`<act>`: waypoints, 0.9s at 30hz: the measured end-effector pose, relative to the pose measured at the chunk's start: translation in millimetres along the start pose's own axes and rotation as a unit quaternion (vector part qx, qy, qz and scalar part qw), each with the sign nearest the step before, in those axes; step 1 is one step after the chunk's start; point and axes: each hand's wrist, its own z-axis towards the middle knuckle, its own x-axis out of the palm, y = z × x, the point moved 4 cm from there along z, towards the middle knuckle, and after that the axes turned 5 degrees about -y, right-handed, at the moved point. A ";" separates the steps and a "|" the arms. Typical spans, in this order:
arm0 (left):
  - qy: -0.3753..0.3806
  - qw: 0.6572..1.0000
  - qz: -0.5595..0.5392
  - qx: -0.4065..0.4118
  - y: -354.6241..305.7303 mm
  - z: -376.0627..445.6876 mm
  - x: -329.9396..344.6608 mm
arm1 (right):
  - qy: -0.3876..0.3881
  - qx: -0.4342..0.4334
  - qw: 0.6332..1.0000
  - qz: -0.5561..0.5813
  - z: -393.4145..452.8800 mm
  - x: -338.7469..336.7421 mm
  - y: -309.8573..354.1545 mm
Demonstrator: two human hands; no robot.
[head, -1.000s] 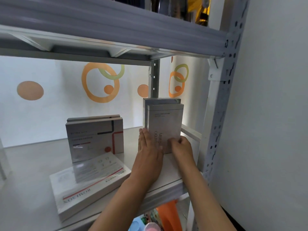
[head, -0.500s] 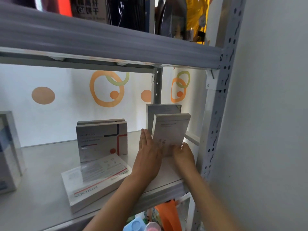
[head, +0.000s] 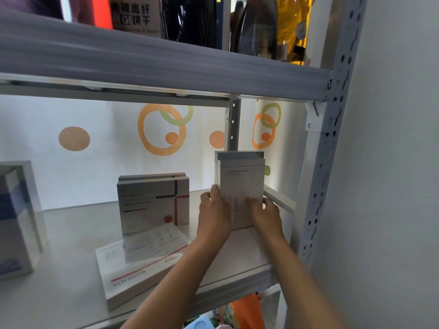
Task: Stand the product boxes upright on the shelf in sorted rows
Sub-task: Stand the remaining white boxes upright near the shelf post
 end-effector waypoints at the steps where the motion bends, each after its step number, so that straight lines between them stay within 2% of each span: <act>1: -0.001 1.000 -0.012 0.000 1.3 -2.9 3.1 | 0.003 0.002 1.000 0.013 -1.4 2.2 -3.1; 10: -0.032 0.999 0.010 0.020 12.8 -8.1 9.8 | 0.023 -0.011 0.999 0.021 4.6 8.6 -19.0; 17: -0.039 0.999 -0.013 0.024 8.2 -13.3 7.3 | 0.033 -0.010 0.999 0.021 2.7 9.1 -22.0; 27: -0.026 0.998 0.024 0.045 8.7 -23.2 5.7 | 0.024 -0.008 0.999 0.025 0.5 6.3 -21.6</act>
